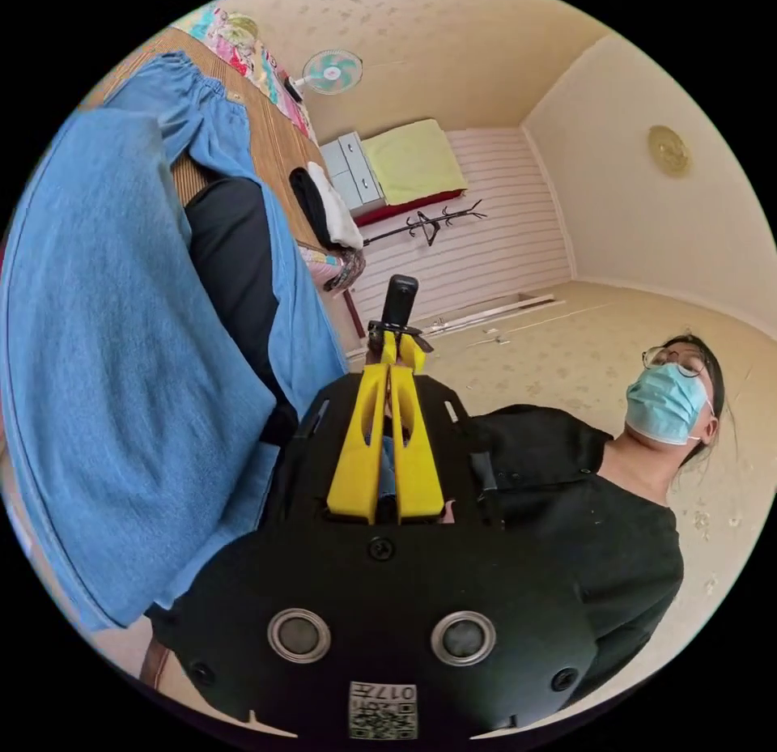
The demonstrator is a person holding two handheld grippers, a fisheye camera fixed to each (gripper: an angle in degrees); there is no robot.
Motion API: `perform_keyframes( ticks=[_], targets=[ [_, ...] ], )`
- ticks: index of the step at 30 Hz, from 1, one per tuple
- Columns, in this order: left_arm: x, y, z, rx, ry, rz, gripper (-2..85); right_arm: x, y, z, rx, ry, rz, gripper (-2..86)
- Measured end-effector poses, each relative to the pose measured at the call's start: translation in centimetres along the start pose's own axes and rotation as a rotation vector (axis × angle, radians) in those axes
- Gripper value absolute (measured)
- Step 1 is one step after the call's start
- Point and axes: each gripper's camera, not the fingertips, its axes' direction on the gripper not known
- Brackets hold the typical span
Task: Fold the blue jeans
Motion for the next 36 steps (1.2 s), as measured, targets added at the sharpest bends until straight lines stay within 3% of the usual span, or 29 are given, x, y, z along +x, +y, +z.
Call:
perform_keyframes(
  ticks=[5, 7, 12, 16, 20, 23, 31, 36],
  targets=[
    [-3.3, -1.6, 4.8, -0.152, -0.278, 0.021, 15.5, 0.4, 1.1, -2.9, 0.105, -0.078, 0.003, 5.3],
    [-3.1, -2.1, 5.8, -0.172, -0.339, 0.087, 17.5, 0.5, 1.3, -3.6, 0.126, -0.097, 0.005, 5.1],
    [-3.1, -4.7, 10.2, -0.327, -0.31, 0.221, 15.7, 0.7, 1.8, -4.4, 0.126, -0.073, 0.026, 4.7],
    [-6.7, -5.8, 16.2, -0.499, -0.293, 0.2, 14.5, 1.0, 2.0, -4.8, 0.144, -0.094, 0.032, 4.4],
    [-9.8, -5.7, 18.1, -0.537, -0.221, 0.112, 11.7, 0.9, 2.1, -5.4, 0.164, -0.1, 0.024, 4.1],
    [-9.2, -4.6, 17.0, -0.5, -0.137, 0.134, 4.4, 1.1, 2.4, -6.0, 0.172, -0.09, 0.037, 4.1],
    [-1.4, 0.9, 11.1, -0.255, -0.144, 0.188, 0.2, 1.9, 3.1, -10.3, 0.315, 0.022, 0.089, 5.9],
    [4.5, 4.5, 10.2, -0.136, -0.114, 0.305, -0.8, 7.1, -0.1, -16.7, 0.516, 0.254, 0.243, 9.2]
  ],
)
